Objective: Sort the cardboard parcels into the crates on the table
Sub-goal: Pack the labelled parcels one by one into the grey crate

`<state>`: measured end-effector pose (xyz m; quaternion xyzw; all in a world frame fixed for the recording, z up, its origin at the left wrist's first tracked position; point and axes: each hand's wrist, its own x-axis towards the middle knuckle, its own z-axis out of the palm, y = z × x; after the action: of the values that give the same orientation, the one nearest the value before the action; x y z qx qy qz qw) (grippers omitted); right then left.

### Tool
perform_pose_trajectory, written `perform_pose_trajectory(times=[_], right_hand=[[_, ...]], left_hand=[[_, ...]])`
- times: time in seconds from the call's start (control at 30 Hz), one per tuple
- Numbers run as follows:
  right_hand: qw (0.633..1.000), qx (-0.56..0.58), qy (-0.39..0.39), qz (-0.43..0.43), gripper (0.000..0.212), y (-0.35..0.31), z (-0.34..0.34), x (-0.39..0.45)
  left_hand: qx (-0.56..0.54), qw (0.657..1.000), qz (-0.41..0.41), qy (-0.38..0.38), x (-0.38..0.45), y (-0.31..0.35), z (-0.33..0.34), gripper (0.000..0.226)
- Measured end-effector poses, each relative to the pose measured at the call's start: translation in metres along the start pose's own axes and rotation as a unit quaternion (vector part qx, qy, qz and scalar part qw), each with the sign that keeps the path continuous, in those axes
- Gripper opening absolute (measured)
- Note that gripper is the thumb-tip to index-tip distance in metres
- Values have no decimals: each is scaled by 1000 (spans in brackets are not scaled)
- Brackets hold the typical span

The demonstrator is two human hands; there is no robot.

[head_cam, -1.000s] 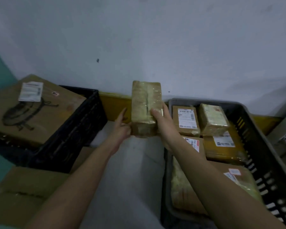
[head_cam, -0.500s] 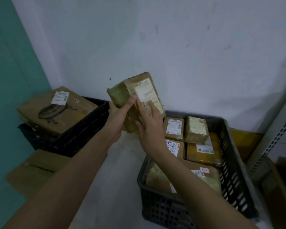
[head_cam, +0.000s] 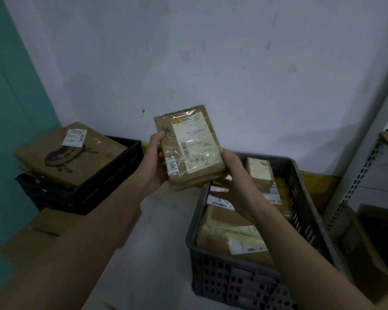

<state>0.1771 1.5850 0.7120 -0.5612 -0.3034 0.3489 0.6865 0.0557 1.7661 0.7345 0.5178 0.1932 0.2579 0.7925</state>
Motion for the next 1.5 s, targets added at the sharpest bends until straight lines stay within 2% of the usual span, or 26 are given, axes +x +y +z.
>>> perform_pose_trajectory(times=[0.07,0.17,0.27,0.33,0.4,0.47,0.53,0.63,0.67,0.73,0.83,0.9,0.93,1.03,1.07,1.2,1.33,1.43,1.5], right_hand=[[998,47,-26,15,63,5,5,-4],[996,86,16,1,59,8,10,-9],[994,67,84,-4,54,-1,5,-18],[996,47,77,16,57,-6,-7,-28],[996,54,67,27,47,-6,-21,-41],[990,97,90,42,42,-2,-32,-54],[981,131,121,74,52,6,-37,-60],[987,91,91,91,64,10,-28,-62],[988,71,104,90,70,11,-27,-60],[979,46,182,80,78,11,-34,-55],[953,57,284,90,67,4,-70,-46],[938,19,330,103,64,3,-96,-44],[931,-15,352,100,62,4,-108,-43],[907,-125,391,90,57,10,-136,-35],[900,-162,395,92,58,13,-143,-32],[878,-254,387,123,61,34,-163,-16],[872,-325,326,164,53,51,-172,6],[815,-487,232,212,40,47,-181,24],[793,-534,179,232,30,43,-192,33]], left_hand=[[22,1000,-11,-15,0,5,1,63],[72,997,-36,-13,-1,11,6,63],[130,990,-44,-25,2,7,6,74],[126,989,-52,-51,-3,-1,8,79],[116,989,-57,-70,-13,-12,16,74],[98,993,-49,-40,-23,-26,28,75],[60,997,-40,27,-28,-42,45,79],[-10,994,-58,93,-34,-64,69,88],[-5,993,-66,96,-33,-70,75,91],[34,994,-85,65,-30,-77,82,93],[138,985,-103,-10,-22,-85,83,77],[261,964,-57,-12,-13,-97,77,63],[339,941,-22,4,-7,-104,73,62],[553,831,27,53,10,-125,56,71],[583,810,19,60,14,-132,49,72],[588,807,-28,47,20,-162,27,75],[606,793,-4,57,21,-181,18,71],[638,767,8,71,27,-189,19,69],[647,759,9,73,29,-191,19,70]])
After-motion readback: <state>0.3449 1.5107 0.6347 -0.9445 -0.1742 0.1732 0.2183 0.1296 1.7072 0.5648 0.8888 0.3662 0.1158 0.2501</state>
